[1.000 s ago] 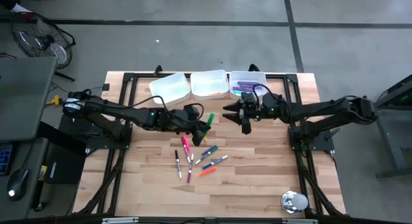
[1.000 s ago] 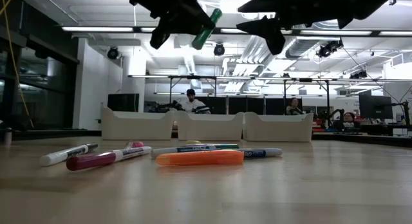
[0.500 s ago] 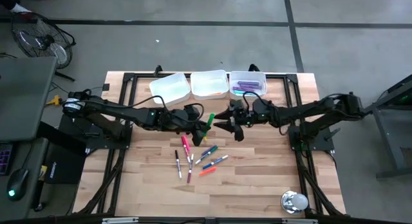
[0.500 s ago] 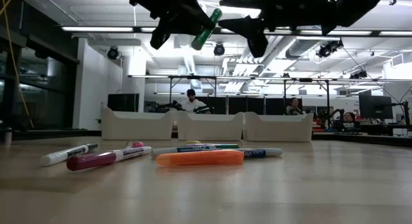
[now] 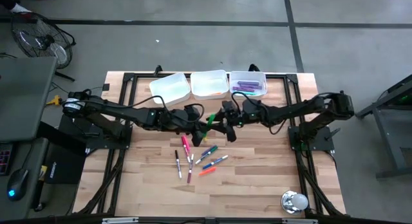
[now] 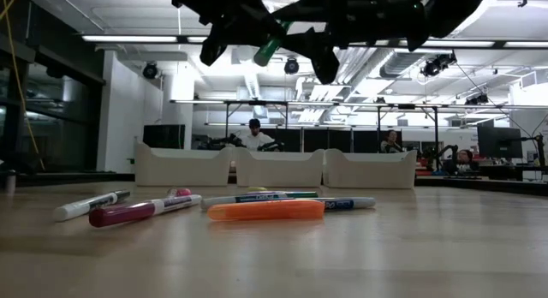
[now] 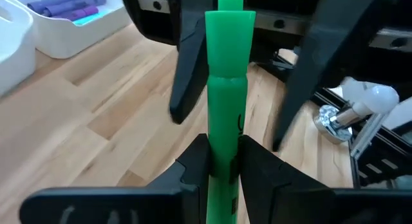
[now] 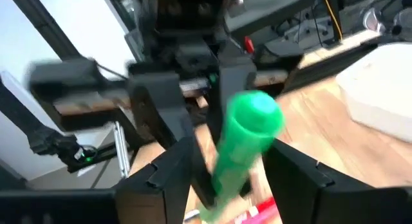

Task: Pick & Place Markers
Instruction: Put the green highlighter pen into the right white bin

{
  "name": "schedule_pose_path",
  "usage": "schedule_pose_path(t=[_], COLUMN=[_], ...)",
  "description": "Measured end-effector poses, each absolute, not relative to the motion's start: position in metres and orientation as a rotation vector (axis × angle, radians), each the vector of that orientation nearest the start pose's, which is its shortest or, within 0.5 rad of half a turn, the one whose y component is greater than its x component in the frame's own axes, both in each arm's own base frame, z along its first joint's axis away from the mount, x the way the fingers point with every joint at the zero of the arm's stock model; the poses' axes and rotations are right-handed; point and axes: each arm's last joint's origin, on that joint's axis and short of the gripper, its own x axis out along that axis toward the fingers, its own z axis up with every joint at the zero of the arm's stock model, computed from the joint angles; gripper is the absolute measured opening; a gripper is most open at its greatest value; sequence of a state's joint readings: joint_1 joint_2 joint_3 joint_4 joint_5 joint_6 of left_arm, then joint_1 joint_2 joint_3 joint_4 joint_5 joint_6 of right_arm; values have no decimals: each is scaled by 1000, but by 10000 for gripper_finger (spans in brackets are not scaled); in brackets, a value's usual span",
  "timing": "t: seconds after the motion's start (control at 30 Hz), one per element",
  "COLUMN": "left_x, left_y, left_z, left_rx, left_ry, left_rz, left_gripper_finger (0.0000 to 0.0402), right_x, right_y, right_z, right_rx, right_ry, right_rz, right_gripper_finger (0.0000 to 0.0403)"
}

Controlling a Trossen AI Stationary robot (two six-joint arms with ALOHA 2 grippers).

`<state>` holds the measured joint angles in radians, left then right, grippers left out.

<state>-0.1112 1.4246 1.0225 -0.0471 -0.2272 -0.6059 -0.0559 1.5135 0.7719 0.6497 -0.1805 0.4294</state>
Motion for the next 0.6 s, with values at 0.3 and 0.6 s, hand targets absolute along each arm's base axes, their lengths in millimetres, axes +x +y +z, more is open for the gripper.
schedule_pose_path(t=[0.3, 0.6], left_x=[316, 316], left_y=[-29, -30], left_z=[283, 283], left_rx=[-519, -509], left_ry=[397, 403], left_rz=[225, 211], left_gripper_finger=[57, 56], right_x=[322, 321], right_y=[-13, -12], right_z=[236, 237], right_rx=[437, 428], right_ry=[122, 120], right_rz=[111, 137], right_gripper_finger=[113, 58])
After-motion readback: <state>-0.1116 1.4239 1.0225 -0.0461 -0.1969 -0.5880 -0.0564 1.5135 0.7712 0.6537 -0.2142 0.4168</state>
